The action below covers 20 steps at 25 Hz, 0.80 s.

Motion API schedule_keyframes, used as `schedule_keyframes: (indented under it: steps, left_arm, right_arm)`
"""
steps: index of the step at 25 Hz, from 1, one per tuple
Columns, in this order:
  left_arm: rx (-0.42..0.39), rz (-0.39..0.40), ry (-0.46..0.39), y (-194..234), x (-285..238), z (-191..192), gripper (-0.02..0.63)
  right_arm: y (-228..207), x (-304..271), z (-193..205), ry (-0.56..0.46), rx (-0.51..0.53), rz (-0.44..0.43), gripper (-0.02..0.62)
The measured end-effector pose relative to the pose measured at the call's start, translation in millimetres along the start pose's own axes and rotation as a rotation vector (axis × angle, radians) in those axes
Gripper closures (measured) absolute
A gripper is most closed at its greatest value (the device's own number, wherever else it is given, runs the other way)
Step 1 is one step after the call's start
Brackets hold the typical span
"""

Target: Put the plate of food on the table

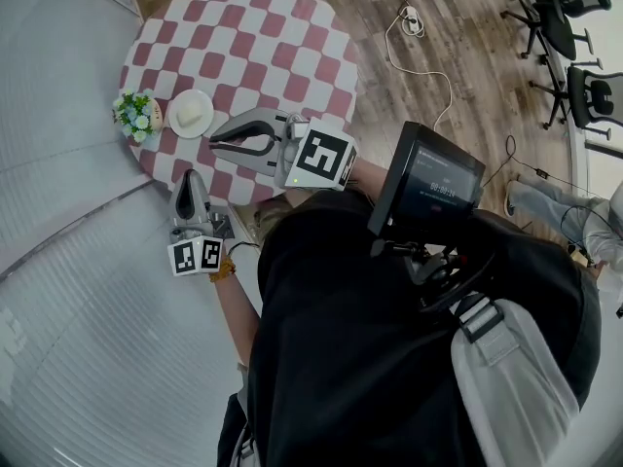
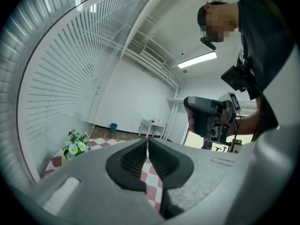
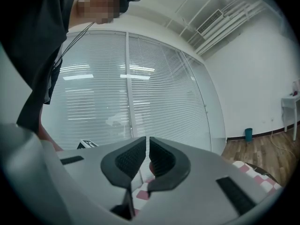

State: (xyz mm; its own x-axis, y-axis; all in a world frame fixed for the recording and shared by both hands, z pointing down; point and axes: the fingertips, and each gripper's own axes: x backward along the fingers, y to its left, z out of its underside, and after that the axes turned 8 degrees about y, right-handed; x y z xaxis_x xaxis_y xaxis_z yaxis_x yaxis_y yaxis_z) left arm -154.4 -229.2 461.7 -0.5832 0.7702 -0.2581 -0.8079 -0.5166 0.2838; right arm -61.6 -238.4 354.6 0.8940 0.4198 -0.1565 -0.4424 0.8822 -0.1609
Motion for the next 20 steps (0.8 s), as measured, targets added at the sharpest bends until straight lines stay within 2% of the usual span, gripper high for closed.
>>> schedule_keyframes:
  steps: [5, 10, 20]
  left_arm:
    - [-0.074, -0.004, -0.036, -8, 4, -5, 0.589]
    - [-0.134, -0.015, -0.026, -15, 5, -6, 0.589]
    - [-0.128, 0.006, 0.028, -20, 2, 13, 0.589]
  right_arm:
    - [3, 2, 2, 0.002, -0.031, -0.011, 0.566]
    - [4, 2, 8, 0.004, -0.047, -0.011, 0.566]
    - [1, -1, 49, 0.065, -0.083, 0.012, 0.581]
